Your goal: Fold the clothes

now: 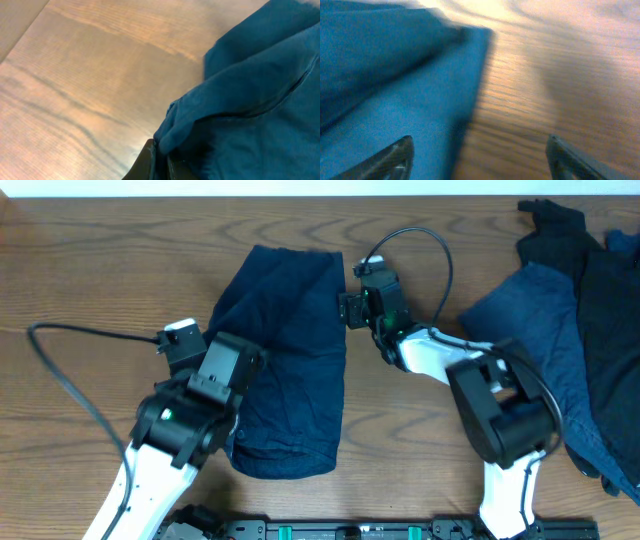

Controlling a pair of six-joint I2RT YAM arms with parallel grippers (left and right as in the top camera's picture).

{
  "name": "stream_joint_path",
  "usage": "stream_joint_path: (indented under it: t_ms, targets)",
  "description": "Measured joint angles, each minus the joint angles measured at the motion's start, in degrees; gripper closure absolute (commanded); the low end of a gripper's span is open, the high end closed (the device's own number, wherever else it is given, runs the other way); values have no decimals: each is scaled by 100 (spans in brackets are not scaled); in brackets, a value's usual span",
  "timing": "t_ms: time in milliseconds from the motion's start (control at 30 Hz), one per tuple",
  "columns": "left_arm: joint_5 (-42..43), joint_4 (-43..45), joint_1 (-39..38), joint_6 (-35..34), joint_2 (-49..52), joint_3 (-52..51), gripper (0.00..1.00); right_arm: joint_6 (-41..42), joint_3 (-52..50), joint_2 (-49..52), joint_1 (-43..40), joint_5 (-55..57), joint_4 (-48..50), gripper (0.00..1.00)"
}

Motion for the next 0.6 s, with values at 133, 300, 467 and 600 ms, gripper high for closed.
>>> stream_joint_path:
  t_ms: [133, 300, 467, 600]
  targets:
    - [-2, -116, 179, -20, 262, 0, 94, -13, 820, 520, -33, 310, -791, 1]
    - [-7, -149, 260, -26, 284, 0, 94, -219, 2186, 1049, -37, 251, -2131, 1]
    - [-7, -153, 264, -42, 284, 0, 94, -428, 2710, 1314, -37, 59, -2389, 2]
    - [-7, -153, 264, -42, 284, 0, 94, -638, 2747, 1373, -33, -94, -2317, 18]
